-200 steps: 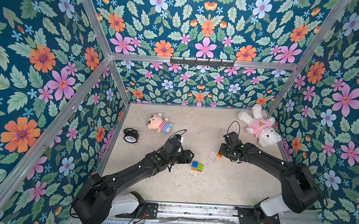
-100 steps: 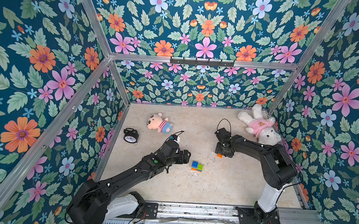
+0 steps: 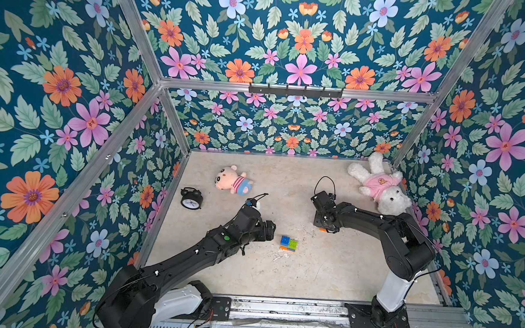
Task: Assemble the number 5 with lego
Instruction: Pick up the lego brick from the center of the board.
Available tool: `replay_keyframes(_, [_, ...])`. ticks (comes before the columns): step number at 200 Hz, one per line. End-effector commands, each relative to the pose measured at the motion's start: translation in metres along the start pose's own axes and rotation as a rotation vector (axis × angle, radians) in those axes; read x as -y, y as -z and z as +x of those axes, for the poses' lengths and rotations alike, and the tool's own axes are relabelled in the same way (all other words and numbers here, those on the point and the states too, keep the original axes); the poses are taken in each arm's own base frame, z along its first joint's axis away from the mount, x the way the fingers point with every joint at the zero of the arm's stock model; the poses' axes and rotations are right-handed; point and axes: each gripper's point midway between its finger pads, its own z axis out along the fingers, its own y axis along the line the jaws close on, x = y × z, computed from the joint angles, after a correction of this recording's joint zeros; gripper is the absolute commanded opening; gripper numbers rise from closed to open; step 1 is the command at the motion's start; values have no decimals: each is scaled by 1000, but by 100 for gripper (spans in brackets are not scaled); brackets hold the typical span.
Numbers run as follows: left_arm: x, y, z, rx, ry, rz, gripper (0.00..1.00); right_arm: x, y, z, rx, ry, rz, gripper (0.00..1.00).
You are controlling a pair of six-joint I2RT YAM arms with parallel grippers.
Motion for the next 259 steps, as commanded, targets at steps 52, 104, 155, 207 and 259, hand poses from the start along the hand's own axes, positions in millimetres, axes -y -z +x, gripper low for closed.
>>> replay_keyframes(52, [-13,2,8,1,27,-35,88,-16,35,19,-80,213,-182,23])
replay_keyframes(104, [-16,4,8,8,35,-48,88,-1,26,63,-237,373,-137,27])
replay_keyframes(155, [-18,3,9,5,39,-56,88,6,32,78,-301,393,-113,46])
replay_keyframes(207, [-18,0,11,-4,36,-56,88,7,34,74,-293,382,-97,50])
replay_keyframes(259, [-21,1,13,-9,31,-64,88,1,22,68,-263,368,-91,50])
